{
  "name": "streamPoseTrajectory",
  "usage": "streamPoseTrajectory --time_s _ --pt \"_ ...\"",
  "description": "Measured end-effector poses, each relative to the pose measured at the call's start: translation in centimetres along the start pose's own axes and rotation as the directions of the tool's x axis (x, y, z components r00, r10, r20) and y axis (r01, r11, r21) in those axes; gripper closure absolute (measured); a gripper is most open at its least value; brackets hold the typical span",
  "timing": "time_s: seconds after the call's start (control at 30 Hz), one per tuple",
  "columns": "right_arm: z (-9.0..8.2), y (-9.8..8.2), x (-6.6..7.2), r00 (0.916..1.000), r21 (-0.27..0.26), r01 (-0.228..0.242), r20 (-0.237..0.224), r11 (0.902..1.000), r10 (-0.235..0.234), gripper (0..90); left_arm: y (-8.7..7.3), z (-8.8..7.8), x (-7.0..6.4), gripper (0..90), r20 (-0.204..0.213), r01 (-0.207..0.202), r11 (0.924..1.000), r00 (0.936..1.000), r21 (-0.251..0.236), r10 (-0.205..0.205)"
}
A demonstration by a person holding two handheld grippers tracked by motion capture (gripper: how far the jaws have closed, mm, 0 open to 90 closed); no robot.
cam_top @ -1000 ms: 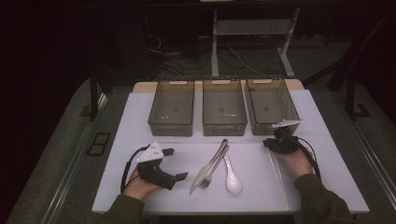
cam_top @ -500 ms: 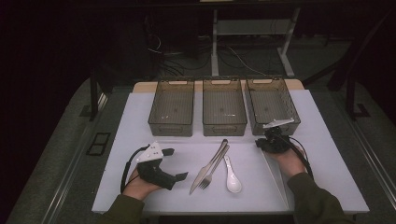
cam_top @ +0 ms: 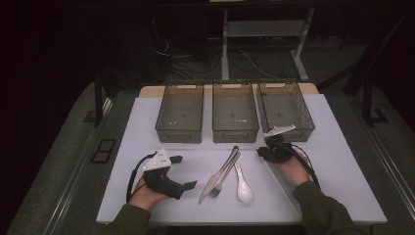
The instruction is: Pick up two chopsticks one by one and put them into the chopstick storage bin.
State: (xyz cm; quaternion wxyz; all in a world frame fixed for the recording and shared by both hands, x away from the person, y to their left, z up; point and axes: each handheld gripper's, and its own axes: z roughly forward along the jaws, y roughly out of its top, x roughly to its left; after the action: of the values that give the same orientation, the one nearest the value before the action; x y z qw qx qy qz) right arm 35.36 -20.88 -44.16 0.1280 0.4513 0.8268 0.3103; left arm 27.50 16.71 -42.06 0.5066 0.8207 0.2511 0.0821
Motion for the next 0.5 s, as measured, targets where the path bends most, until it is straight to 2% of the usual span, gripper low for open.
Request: streamPoseTrajectory --time_s 0.17,0.33,0.5 --pt "0.6 0.5 1.7 0.9986 -0.003 0.043 -0.030 0.9991 -0.043 80.6 0.0 0.0 0.0 0.0 0.002 0.000 1.0000 1.0000 0.001 0.000" --pt "1.0 0.7 3.0 0.9957 0.000 0.084 -0.039 0.9965 -0.084 81.2 0.0 0.0 0.0 0.0 0.003 -0.001 1.0000 1.0000 0.000 0.001" --pt "1.1 0.7 3.2 0.9949 -0.003 0.089 -0.046 0.9960 -0.089 80.1 0.0 0.0 0.0 0.0 0.004 -0.002 1.0000 1.0000 0.000 0.002"
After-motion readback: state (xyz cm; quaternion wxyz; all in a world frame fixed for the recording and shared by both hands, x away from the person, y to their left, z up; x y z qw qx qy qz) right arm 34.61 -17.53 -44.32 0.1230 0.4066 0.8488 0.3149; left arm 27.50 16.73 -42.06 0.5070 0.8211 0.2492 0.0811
